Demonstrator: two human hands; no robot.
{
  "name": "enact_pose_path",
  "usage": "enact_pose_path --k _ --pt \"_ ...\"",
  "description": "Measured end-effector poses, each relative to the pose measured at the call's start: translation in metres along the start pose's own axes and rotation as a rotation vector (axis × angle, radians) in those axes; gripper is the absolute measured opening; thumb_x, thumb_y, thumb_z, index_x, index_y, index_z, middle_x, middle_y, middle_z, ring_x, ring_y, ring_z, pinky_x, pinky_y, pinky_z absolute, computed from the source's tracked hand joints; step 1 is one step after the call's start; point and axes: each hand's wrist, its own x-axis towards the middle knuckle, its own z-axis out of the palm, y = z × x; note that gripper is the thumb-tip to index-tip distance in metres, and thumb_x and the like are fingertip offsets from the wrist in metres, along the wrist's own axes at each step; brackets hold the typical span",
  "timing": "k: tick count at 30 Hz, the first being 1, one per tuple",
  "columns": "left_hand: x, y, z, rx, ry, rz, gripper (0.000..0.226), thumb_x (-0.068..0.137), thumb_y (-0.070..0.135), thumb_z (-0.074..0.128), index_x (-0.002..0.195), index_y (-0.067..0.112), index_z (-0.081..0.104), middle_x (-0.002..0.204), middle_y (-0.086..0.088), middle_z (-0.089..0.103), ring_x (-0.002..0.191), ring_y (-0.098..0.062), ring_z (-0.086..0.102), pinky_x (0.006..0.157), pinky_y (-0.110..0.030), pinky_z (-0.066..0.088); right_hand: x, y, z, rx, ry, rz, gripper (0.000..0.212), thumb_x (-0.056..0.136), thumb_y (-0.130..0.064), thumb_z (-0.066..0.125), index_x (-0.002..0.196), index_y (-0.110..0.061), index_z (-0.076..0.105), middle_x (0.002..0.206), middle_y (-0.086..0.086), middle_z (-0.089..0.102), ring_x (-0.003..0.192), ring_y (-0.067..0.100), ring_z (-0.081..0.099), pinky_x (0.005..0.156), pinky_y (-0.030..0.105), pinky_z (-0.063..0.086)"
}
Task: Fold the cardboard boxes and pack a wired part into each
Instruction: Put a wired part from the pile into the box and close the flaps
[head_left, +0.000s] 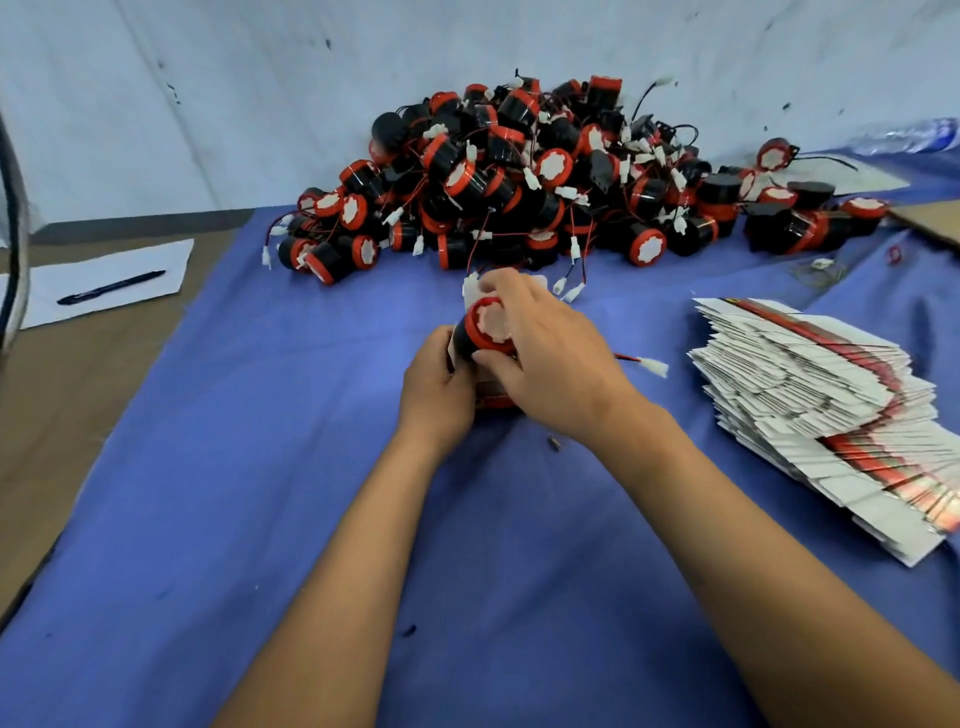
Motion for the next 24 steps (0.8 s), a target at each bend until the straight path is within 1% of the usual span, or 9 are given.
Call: enact_pose_path --k 2,7,12,15,17,19,20,22,24 --pt "-0.001 0.004 0.0 -0.075 0.013 -0.065 0.021 0.106 0.015 0.045 0.102 0.011 0.065 0.1 -0.004 0.071 0.089 -0.021 0.064 0.083 -0.047 0.055 0.0 0.005 -0.005 -0.052 -0.056 0.051 0.047 0.091 -0.025 0.072 0.128 -0.018 0.044 0.127 0.001 0.056 0.105 0.031 0.057 0.081 0.047 0.05" --pt "-0.008 0.012 0.002 -0.299 0.025 -0.176 0.029 0.106 0.013 0.042 0.106 0.015 0.072 0.104 -0.007 0.077 0.094 -0.018 0.069 0.085 -0.04 0.058 0.003 0.001 -0.006 -0.155 -0.215 0.08 0.039 0.089 -0.007 0.063 0.123 -0.026 0.062 0.119 0.003 0.054 0.099 0.03 0.058 0.081 0.045 0.054" --pt "-0.012 0.016 0.007 -0.202 0.057 -0.119 0.013 0.104 0.012 0.052 0.112 0.012 0.063 0.108 -0.004 0.072 0.099 -0.021 0.067 0.094 -0.053 0.055 -0.003 -0.001 -0.002 -0.298 -0.236 0.084 0.024 0.09 -0.007 0.056 0.101 -0.021 0.072 0.095 0.002 0.061 0.084 0.025 0.057 0.065 0.036 0.045" --pt "-0.012 0.016 0.008 -0.224 0.048 -0.148 0.021 0.097 0.004 0.058 0.116 0.013 0.061 0.112 -0.007 0.072 0.105 -0.031 0.069 0.093 -0.056 0.056 -0.008 -0.001 -0.002 -0.353 -0.218 0.06 0.02 0.095 -0.021 0.055 0.104 -0.022 0.073 0.109 0.004 0.055 0.107 0.024 0.05 0.08 0.034 0.049" --pt "-0.012 0.019 0.01 -0.231 0.063 -0.156 0.022 0.095 0.005 0.062 0.115 0.014 0.061 0.109 -0.004 0.072 0.103 -0.027 0.07 0.092 -0.052 0.058 -0.011 -0.003 -0.01 -0.431 -0.101 0.083 0.021 0.096 -0.031 0.056 0.109 -0.022 0.069 0.119 0.006 0.048 0.115 0.027 0.043 0.085 0.035 0.048" --pt "-0.01 0.019 0.011 -0.236 0.066 -0.173 0.022 0.093 0.005 0.066 0.112 0.016 0.061 0.106 0.0 0.072 0.099 -0.02 0.07 0.088 -0.04 0.06 -0.011 -0.005 -0.025 -0.485 -0.086 0.222 0.029 0.093 -0.03 0.061 0.119 -0.019 0.058 0.119 0.009 0.049 0.109 0.031 0.049 0.077 0.038 0.047" --pt "-0.007 0.019 0.011 -0.243 0.064 -0.191 0.022 0.092 0.006 0.069 0.109 0.017 0.06 0.102 0.003 0.071 0.094 -0.017 0.069 0.081 -0.03 0.06 -0.011 -0.006 -0.033 -0.486 -0.117 0.291 0.027 0.092 -0.025 0.062 0.115 -0.016 0.054 0.114 0.009 0.054 0.099 0.032 0.055 0.068 0.036 0.043" --pt "-0.002 0.02 0.011 -0.261 0.06 -0.234 0.024 0.089 0.008 0.075 0.103 0.02 0.059 0.097 0.006 0.07 0.085 -0.011 0.068 0.064 -0.015 0.055 -0.007 -0.006 -0.043 -0.46 -0.142 0.36 0.015 0.086 -0.01 0.06 0.085 -0.014 0.046 0.087 0.008 0.055 0.068 0.026 0.049 0.053 0.03 0.029" --pt "-0.001 0.021 0.011 -0.27 0.056 -0.265 0.027 0.086 0.009 0.079 0.104 0.017 0.061 0.098 0.003 0.072 0.084 -0.011 0.069 0.063 -0.016 0.055 0.002 -0.013 -0.045 -0.401 -0.096 0.342 0.024 0.08 -0.001 0.057 0.071 -0.014 0.039 0.072 0.007 0.045 0.061 0.027 0.04 0.049 0.029 0.022"
